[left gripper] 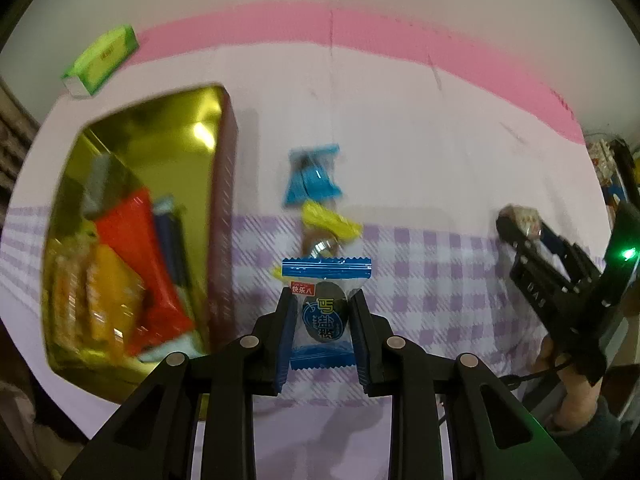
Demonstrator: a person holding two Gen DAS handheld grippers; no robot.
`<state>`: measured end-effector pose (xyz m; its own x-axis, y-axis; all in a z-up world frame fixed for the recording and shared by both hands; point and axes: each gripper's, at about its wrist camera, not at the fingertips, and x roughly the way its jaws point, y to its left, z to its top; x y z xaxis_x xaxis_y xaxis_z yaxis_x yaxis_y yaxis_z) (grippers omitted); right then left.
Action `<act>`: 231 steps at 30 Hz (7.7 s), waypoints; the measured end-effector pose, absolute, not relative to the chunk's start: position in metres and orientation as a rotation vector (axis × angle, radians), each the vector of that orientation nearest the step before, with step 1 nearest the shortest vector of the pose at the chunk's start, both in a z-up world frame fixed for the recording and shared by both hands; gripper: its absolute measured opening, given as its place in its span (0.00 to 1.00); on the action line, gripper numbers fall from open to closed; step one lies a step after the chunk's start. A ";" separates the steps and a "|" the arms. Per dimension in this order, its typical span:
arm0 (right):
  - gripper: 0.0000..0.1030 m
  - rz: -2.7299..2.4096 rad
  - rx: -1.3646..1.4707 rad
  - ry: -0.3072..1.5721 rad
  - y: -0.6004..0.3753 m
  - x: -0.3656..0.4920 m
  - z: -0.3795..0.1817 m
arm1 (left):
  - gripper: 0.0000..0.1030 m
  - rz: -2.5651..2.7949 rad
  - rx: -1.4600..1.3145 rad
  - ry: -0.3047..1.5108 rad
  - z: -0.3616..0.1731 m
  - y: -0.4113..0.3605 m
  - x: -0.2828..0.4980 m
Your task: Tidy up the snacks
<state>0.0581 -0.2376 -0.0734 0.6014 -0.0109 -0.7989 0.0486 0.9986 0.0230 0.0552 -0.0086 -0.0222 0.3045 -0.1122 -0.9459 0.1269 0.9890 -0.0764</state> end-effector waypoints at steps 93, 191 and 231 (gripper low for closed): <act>0.48 -0.067 0.061 0.934 -0.244 0.062 -0.073 | 0.59 0.281 0.122 1.036 -0.001 0.195 0.047; 0.47 0.365 -0.017 0.895 -0.028 0.070 0.013 | 0.73 0.404 -0.084 1.022 -0.014 0.258 0.008; 0.33 0.161 0.047 1.150 -0.043 0.084 -0.063 | 0.74 0.394 -0.076 1.028 -0.017 0.256 0.009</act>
